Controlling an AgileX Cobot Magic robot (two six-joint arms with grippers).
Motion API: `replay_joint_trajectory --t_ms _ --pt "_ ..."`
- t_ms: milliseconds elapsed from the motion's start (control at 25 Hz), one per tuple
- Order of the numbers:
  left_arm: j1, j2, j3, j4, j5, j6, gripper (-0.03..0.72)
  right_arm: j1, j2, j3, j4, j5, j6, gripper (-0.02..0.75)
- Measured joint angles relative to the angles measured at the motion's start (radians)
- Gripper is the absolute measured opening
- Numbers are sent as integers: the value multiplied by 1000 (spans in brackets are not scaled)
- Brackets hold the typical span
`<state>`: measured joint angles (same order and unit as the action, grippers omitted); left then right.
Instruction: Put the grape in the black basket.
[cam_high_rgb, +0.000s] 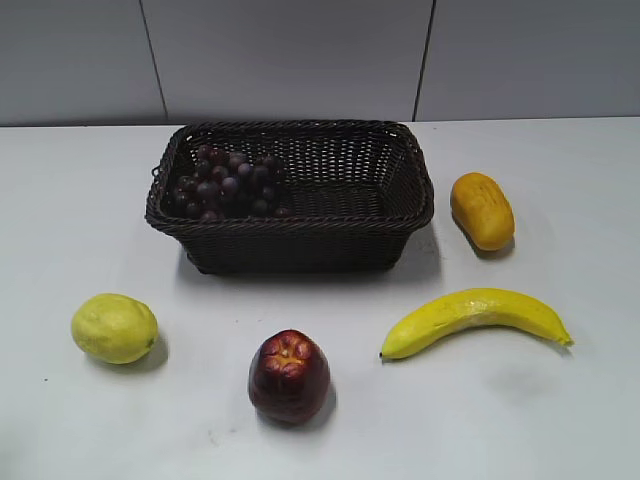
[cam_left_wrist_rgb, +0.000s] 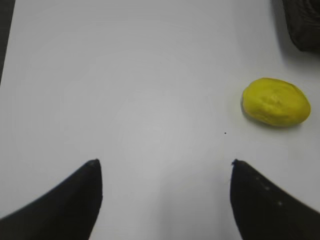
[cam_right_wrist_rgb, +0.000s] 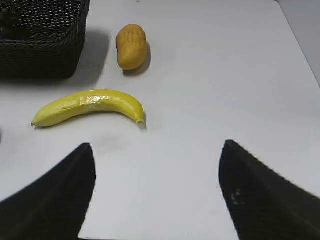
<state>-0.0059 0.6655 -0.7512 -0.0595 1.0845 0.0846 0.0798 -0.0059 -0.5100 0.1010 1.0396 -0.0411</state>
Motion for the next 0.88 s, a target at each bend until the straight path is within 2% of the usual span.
replay_joint_trajectory --t_ms 200,440,560,880 --pt "0 -246 123 8 -3 0 594 0 0 0 0 0 0 585" --pt "0 -439 224 21 6 0 594 0 0 0 0 0 0 585" --pt "0 -480 268 43 3 1 594 0 0 0 0 0 0 585" --pt "0 -485 272 50 -1 3 587 0 0 0 0 0 0 586"
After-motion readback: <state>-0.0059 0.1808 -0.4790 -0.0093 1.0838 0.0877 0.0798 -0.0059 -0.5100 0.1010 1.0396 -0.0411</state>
